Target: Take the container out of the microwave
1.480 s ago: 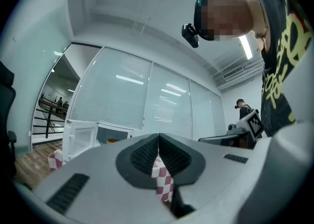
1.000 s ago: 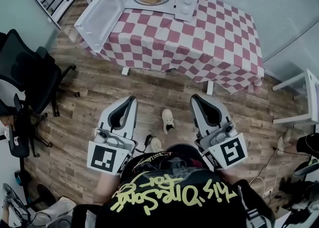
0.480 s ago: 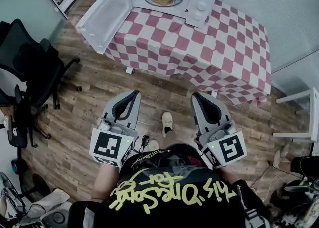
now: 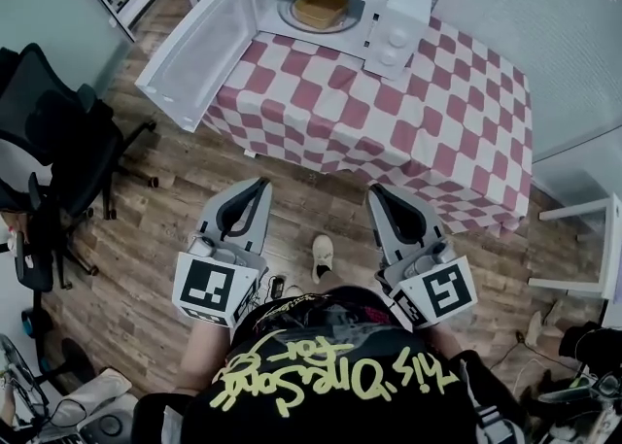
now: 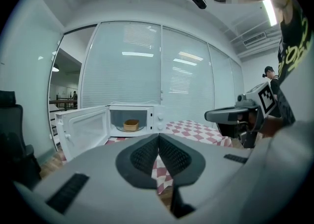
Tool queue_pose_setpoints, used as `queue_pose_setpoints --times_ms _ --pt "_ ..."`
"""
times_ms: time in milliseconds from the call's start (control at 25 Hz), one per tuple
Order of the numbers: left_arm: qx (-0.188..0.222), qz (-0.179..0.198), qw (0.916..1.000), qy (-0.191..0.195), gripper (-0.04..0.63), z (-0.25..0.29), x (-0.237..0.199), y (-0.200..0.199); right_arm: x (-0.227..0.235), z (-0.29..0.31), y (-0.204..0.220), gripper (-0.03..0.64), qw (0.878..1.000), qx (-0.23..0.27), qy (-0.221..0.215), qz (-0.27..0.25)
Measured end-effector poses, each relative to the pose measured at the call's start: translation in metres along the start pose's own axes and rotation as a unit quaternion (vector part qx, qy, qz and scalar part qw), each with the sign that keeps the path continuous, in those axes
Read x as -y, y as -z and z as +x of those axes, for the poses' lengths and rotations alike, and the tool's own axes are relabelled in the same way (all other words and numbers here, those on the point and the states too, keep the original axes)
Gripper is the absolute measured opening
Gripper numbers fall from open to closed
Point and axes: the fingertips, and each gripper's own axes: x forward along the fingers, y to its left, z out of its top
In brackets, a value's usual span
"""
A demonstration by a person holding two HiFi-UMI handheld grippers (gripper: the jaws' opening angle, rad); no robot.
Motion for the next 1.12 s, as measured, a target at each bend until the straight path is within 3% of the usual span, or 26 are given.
queue_pose_setpoints --times_ms 120,480,640,1120 --pt "-0.001 0.014 0.9999 0.005 0.008 0.014 -0.002 -0.004 0.012 0.01 -0.004 0.011 1.0 0.003 -0.009 0.001" --pt "0.011 -0.006 0.9997 -0.021 0.008 0.048 -0.012 -0.012 0.045 0.037 -0.001 0.011 0.999 -0.004 -0.041 0.001" --pt "0.005 -0.004 0.9992 -0.04 0.009 0.056 -0.016 -0.01 0.05 0.045 0.001 0.011 0.998 -0.009 -0.061 -0.001" --pt "0.007 0.003 0.999 -0.044 0.009 0.069 -0.027 -0.02 0.05 0.063 -0.007 0.011 0.997 0.002 -0.08 -0.007"
